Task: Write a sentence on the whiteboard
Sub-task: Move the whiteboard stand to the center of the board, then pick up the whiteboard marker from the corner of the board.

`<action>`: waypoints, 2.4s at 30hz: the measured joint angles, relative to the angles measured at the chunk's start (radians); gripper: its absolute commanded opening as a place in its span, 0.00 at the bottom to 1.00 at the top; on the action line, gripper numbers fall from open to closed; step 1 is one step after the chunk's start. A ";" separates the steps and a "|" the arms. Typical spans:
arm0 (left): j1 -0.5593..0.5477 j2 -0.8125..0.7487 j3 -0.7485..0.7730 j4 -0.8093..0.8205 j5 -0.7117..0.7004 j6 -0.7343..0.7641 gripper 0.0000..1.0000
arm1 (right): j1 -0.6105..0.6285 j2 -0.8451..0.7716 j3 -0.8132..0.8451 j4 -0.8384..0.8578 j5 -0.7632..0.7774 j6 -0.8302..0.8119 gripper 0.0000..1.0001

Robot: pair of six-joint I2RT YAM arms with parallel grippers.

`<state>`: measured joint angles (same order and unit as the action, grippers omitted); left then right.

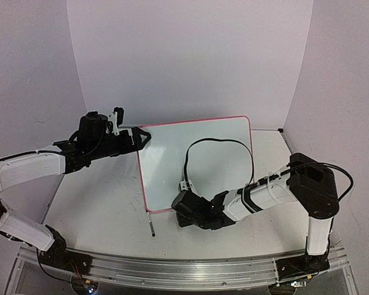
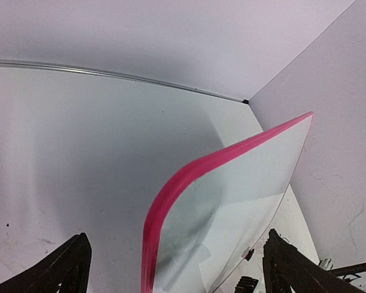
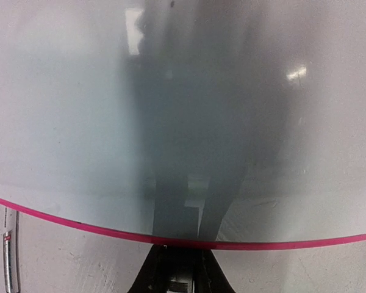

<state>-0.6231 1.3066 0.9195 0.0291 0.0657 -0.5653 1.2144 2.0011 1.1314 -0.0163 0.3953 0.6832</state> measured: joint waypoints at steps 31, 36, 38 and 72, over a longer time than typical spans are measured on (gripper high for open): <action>-0.009 -0.246 -0.361 -0.341 -0.118 -0.272 0.73 | -0.009 -0.197 -0.156 0.091 -0.105 -0.155 0.82; -0.009 -0.246 -0.361 -0.342 -0.137 -0.274 0.76 | 0.070 -0.191 -0.083 0.059 -0.206 -0.161 0.85; -0.009 -0.251 -0.361 -0.342 -0.149 -0.275 0.77 | 0.107 -0.142 -0.001 0.031 -0.238 -0.163 0.85; -0.011 -0.442 -0.325 -0.413 -0.251 -0.238 0.97 | 0.150 0.214 0.397 -0.265 -0.149 -0.236 0.00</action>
<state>-0.6342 0.8644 0.5946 -0.3843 -0.1849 -0.8035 1.3643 2.2150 1.5282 -0.2817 0.2466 0.4477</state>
